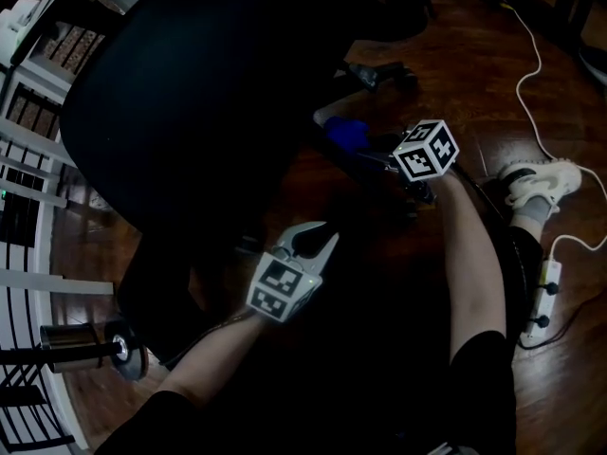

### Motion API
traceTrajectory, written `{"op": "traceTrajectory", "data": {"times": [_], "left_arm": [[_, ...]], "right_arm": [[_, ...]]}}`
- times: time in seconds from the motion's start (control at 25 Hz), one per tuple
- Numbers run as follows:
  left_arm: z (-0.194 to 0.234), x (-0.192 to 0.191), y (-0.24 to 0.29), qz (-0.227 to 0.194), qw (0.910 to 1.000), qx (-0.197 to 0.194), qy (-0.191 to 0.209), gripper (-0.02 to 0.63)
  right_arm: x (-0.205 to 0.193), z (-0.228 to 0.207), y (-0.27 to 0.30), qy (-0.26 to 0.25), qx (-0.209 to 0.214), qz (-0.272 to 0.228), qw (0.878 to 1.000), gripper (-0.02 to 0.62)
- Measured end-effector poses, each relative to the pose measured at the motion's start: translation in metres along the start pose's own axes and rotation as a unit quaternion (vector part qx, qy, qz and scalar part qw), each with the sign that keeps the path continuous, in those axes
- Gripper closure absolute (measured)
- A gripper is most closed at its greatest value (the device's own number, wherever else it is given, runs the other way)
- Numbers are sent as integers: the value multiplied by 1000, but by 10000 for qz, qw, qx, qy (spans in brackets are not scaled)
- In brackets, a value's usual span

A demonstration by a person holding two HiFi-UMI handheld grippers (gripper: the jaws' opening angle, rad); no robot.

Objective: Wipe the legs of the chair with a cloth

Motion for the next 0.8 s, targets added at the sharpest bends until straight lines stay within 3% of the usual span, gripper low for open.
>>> {"op": "traceTrajectory", "data": {"times": [0.16, 0.32, 0.56, 0.8], "left_arm": [[-3, -5, 2, -55, 9999, -26, -119, 545], [-3, -13, 5, -117, 9993, 2, -369, 543], [-7, -13, 6, -113, 9995, -25, -311, 545], [11, -18, -9, -191, 9986, 220, -442, 545]], "right_arm": [[-13, 10, -14, -21, -89, 143, 9999, 522], [-32, 20, -34, -184, -135, 617, 9978, 521], [-40, 37, -58, -276, -115, 944, 9951, 522], [-50, 54, -78, -447, -373, 1160, 9915, 522]]}}
Point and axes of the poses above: the fingertips, and each gripper's own axes: y forward along the fingers, z to its left, x out of its top, the point moved 8 cm from there along -y, backward along the fingers, and after that the axes turned 6 degrees about -z, right-handed, at the moved point
